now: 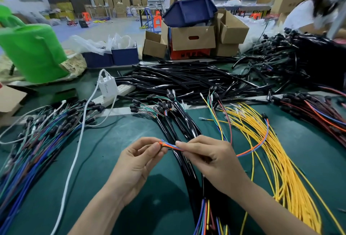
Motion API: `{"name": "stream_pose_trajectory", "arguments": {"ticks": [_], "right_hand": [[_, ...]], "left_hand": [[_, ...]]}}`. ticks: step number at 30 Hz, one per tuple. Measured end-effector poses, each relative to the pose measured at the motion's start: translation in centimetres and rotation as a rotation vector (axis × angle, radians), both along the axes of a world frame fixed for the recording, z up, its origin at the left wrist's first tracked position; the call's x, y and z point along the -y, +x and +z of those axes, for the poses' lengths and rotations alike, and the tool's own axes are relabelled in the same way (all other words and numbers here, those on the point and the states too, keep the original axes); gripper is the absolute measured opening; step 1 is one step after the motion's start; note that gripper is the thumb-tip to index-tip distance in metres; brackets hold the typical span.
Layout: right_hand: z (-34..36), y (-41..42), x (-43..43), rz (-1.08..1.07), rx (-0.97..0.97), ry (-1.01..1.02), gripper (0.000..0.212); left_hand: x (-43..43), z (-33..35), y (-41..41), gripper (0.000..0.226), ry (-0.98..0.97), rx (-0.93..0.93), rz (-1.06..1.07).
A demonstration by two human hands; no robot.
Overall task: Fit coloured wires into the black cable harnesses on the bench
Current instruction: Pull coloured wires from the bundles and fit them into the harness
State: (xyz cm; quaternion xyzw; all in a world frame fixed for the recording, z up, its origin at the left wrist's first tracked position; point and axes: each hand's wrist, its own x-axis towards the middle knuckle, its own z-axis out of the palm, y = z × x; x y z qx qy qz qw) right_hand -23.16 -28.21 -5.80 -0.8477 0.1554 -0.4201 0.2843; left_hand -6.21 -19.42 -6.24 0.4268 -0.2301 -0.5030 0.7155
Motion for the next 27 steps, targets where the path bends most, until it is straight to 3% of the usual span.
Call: {"name": "stream_pose_trajectory", "arguments": {"ticks": [3,8,15,20,27], "right_hand": [[0.1,-0.1,0.2,-0.024,0.018,0.081,0.024],[0.0,-0.1,0.1,-0.051,0.018,0.124,0.022],[0.2,-0.2,0.1,0.014,-0.066,0.246,0.022],[0.3,-0.4,0.4,0.043,-0.139,0.340,0.028],[0.4,-0.6,0.5,0.080,-0.218,0.414,0.028]], "left_hand": [[-0.1,0.0,-0.3,0.020,-0.062,0.055,-0.048],[-0.3,0.0,-0.6,0.017,-0.073,0.424,0.087],[-0.4,0.4,-0.7,0.011,-0.028,0.402,0.086],[-0.6,0.7,-0.4,0.031,-0.044,0.471,-0.011],[-0.8,1.0,-0.6,0.016,0.002,0.562,-0.065]]}}
